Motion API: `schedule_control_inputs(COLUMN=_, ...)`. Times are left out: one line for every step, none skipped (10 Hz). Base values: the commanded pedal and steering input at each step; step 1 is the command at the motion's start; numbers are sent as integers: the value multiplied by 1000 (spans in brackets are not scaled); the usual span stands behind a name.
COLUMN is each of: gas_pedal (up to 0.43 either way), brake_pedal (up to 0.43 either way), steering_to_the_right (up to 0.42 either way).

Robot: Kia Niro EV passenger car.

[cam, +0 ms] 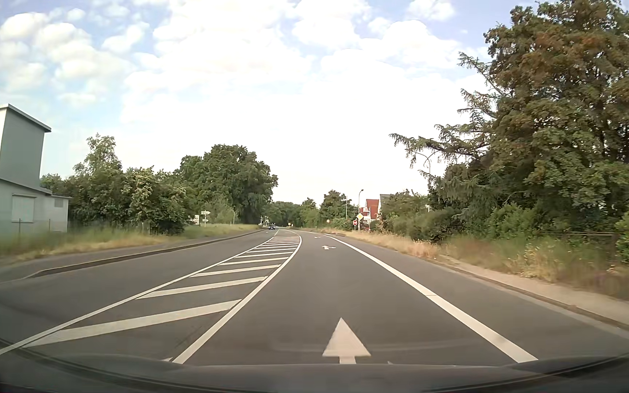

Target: Follow the waypoints while adhering to traffic rules and regulations

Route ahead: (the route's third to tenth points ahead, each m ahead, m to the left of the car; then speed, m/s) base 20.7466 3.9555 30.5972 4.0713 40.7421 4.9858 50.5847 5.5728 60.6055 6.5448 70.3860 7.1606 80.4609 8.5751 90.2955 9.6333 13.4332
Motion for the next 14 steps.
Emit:
schedule_control_inputs(gas_pedal=39, brake_pedal=30, steering_to_the_right=-4)
schedule_control_inputs(gas_pedal=39, brake_pedal=30, steering_to_the_right=-4)
schedule_control_inputs(gas_pedal=39, brake_pedal=30, steering_to_the_right=-4)
schedule_control_inputs(gas_pedal=39, brake_pedal=30, steering_to_the_right=-4)
schedule_control_inputs(gas_pedal=39, brake_pedal=30, steering_to_the_right=-4)
schedule_control_inputs(gas_pedal=39, brake_pedal=30, steering_to_the_right=-4)
schedule_control_inputs(gas_pedal=39, brake_pedal=24, steering_to_the_right=-4)
schedule_control_inputs(gas_pedal=39, brake_pedal=30, steering_to_the_right=-4)
schedule_control_inputs(gas_pedal=39, brake_pedal=30, steering_to_the_right=-4)
schedule_control_inputs(gas_pedal=39, brake_pedal=30, steering_to_the_right=-4)
schedule_control_inputs(gas_pedal=39, brake_pedal=24, steering_to_the_right=-5)
schedule_control_inputs(gas_pedal=39, brake_pedal=30, steering_to_the_right=-5)
schedule_control_inputs(gas_pedal=39, brake_pedal=24, steering_to_the_right=-5)
schedule_control_inputs(gas_pedal=39, brake_pedal=30, steering_to_the_right=-5)
